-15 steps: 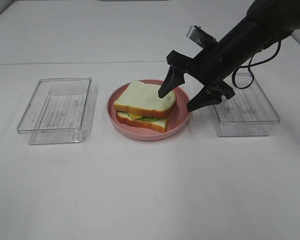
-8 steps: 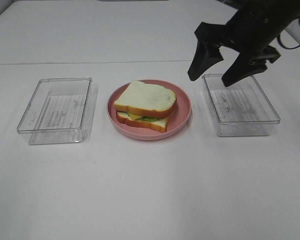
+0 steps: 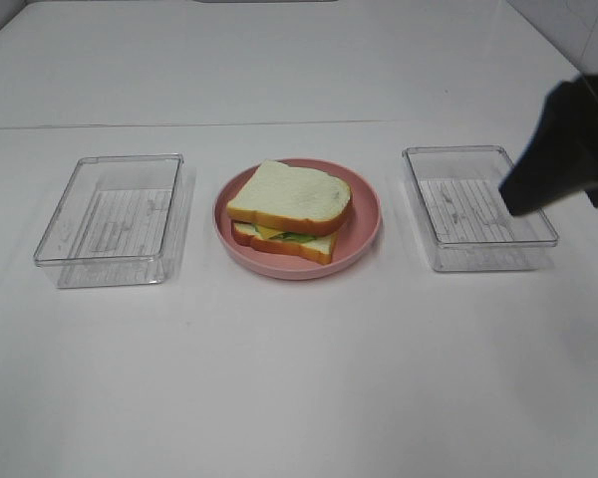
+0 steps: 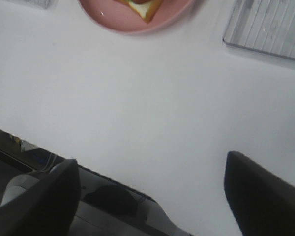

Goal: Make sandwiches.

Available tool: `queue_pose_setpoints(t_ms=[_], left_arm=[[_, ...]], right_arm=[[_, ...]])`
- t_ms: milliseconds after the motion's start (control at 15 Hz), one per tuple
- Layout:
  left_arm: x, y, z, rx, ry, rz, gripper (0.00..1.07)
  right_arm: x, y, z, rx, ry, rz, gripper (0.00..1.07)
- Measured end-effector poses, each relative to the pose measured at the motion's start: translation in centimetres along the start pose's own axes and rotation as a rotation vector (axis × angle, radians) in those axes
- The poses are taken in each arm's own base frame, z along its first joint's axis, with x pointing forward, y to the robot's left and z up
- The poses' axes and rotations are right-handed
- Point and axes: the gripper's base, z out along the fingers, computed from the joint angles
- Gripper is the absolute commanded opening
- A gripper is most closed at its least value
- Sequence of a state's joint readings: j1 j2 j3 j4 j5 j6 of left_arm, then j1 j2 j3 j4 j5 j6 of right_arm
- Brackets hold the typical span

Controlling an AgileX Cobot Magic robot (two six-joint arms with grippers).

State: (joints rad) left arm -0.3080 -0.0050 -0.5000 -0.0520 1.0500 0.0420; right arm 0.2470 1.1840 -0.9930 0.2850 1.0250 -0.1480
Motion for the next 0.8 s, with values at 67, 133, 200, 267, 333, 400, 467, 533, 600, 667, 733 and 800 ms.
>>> queue_pose_setpoints(t_ms=[67, 133, 200, 267, 333, 400, 467, 533, 600, 667, 733, 800], left_arm=[[0.0, 0.0, 0.0, 0.000, 0.000, 0.000, 0.85], [0.0, 0.0, 0.0, 0.000, 0.000, 0.000, 0.85], [0.0, 0.0, 0.0, 0.000, 0.000, 0.000, 0.85], [0.0, 0.0, 0.0, 0.000, 0.000, 0.000, 0.85], [0.0, 0.0, 0.0, 0.000, 0.000, 0.000, 0.85], [0.0, 0.0, 0.0, 0.000, 0.000, 0.000, 0.85], [0.0, 0.0, 0.0, 0.000, 0.000, 0.000, 0.85], [0.0, 0.0, 0.0, 0.001, 0.000, 0.005, 0.85], [0.0, 0.0, 0.0, 0.003, 0.000, 0.014, 0.85], [0.0, 0.0, 0.0, 0.005, 0.000, 0.020, 0.85], [0.0, -0.1, 0.0, 0.007, 0.000, 0.022, 0.85], [0.0, -0.1, 0.0, 0.007, 0.000, 0.022, 0.85]], right_arm=[[2.2, 0.1, -0.8, 0.015, 0.002, -0.015, 0.77], [3.4, 0.1, -1.1, 0.021, 0.005, -0.021, 0.77], [7.8, 0.2, -2.0, 0.034, 0.008, -0.039, 0.77], [9.9, 0.2, -2.2, 0.036, -0.005, -0.044, 0.77], [10.8, 0.3, -2.5, 0.037, -0.030, -0.050, 0.77], [12.9, 0.3, -2.8, 0.040, -0.070, -0.061, 0.77], [14.5, 0.3, -3.1, 0.051, -0.115, -0.077, 0.77], [15.1, 0.3, -3.2, 0.057, -0.137, -0.084, 0.77], [16.5, 0.2, -3.7, 0.074, -0.198, -0.104, 0.77], [18.4, 0.4, -5.0, 0.093, -0.345, -0.149, 0.77], [19.2, 0.5, -5.6, 0.112, -0.408, -0.182, 0.77], [19.9, 0.4, -6.0, 0.136, -0.466, -0.214, 0.77]])
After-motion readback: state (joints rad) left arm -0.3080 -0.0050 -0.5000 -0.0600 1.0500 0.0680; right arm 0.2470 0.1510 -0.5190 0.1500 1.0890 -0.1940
